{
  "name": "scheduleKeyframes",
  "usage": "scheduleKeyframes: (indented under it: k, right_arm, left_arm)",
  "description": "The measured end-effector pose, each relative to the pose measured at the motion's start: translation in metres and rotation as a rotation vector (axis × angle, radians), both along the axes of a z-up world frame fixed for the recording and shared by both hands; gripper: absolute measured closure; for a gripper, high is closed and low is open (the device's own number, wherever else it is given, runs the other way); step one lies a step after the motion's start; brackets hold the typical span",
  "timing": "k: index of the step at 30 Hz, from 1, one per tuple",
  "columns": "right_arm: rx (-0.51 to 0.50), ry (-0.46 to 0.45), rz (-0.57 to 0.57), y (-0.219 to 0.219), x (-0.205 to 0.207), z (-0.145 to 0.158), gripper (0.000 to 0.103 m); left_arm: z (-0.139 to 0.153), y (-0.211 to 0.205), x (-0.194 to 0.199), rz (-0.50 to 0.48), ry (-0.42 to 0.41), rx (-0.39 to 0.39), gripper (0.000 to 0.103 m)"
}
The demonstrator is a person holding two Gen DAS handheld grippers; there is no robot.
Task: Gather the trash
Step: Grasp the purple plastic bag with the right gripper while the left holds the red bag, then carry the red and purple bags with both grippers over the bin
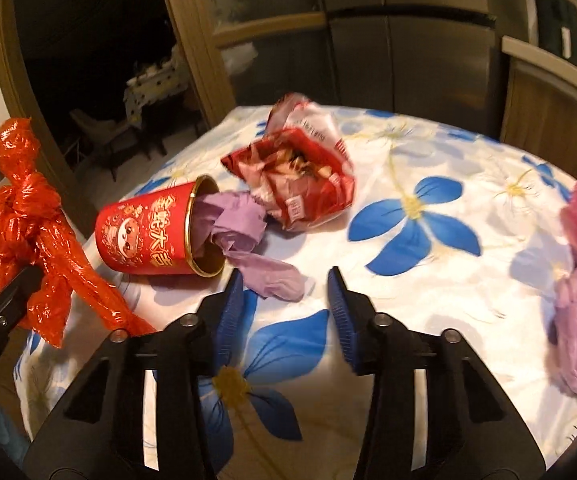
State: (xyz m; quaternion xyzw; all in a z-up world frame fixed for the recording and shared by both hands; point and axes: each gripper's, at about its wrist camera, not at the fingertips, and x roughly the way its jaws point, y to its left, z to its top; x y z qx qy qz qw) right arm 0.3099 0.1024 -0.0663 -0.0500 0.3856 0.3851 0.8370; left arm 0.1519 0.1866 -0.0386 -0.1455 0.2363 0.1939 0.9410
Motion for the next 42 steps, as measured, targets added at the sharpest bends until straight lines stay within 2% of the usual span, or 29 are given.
scheduleKeyframes:
  k: [3,5,8,11,14,23,32,42]
  right_arm:
    - [-0.013,0.029,0.015,0.006,0.004,-0.006,0.081]
    - [0.006,0.042,0.027,0.004,0.005,-0.006,0.100]
    - [0.036,0.019,0.018,-0.003,0.002,0.001,0.102]
    - [0.032,-0.056,-0.024,-0.016,-0.004,0.013,0.102]
    - [0.033,-0.122,-0.076,-0.038,-0.012,0.026,0.102]
    - [0.084,-0.215,-0.221,-0.118,-0.042,0.053,0.102]
    - [0.127,-0.280,-0.327,-0.201,-0.079,0.084,0.102]
    - [0.166,-0.322,-0.475,-0.297,-0.104,0.104,0.102]
  left_arm:
    - [-0.001,0.002,0.002,-0.002,0.007,-0.011,0.088]
    - [-0.001,0.001,0.001,-0.002,0.009,-0.011,0.088]
    - [0.000,-0.002,0.001,-0.006,0.014,-0.002,0.088]
    - [0.000,-0.001,0.002,-0.006,0.014,0.003,0.088]
    - [0.001,-0.002,0.002,-0.003,0.013,0.008,0.088]
    - [0.005,-0.020,-0.001,-0.026,0.008,0.017,0.088]
    - [0.018,-0.071,0.002,-0.113,-0.018,0.048,0.088]
    - [0.035,-0.154,0.022,-0.297,-0.053,0.090,0.088]
